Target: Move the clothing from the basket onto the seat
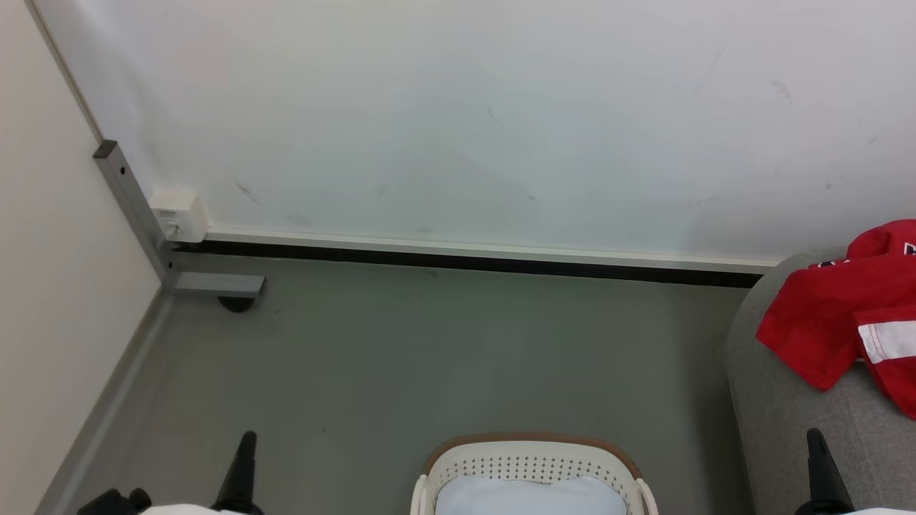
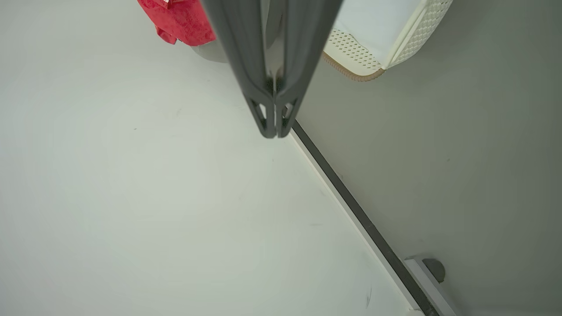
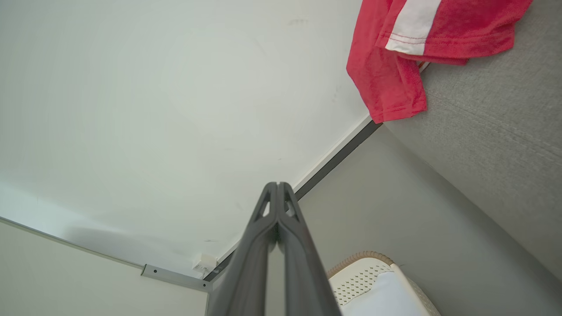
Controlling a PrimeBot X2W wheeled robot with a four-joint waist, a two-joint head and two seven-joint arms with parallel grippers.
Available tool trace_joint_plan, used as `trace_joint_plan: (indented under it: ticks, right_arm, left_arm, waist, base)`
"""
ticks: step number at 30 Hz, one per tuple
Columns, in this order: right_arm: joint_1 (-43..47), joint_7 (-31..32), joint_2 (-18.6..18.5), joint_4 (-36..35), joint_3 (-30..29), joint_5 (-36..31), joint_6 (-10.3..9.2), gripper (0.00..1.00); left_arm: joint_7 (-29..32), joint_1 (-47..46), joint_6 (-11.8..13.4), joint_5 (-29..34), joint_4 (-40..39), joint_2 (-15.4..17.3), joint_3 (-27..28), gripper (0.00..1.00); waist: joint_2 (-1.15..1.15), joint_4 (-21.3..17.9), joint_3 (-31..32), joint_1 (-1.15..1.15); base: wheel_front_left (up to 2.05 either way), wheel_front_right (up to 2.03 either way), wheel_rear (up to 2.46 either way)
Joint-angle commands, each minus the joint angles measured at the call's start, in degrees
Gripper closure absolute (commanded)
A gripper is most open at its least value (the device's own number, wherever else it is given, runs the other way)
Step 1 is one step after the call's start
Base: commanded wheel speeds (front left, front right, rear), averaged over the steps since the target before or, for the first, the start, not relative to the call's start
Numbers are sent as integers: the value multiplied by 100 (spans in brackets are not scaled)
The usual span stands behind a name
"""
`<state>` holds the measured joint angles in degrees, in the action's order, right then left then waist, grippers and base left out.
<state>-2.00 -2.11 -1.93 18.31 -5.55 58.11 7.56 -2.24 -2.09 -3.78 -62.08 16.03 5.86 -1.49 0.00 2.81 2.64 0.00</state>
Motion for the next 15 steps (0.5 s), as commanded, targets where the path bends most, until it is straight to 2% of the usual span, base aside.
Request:
trace_joint_plan:
  ticks: [1,15]
  right_arm:
    - [-119,44,-63,-100,-16,201,-6,100]
    - [-209,260,-79,-188,-40,1033,-8,100]
  left_arm:
    - [37,-129,-39,-163,-80,0,72,100]
    - [267,-212,-130,-914,-117,-75,267,100]
  waist:
    - [0,-6,-7,0]
    - [0,-63,-64,0]
  base:
    - [0,0,0]
    - [0,0,0]
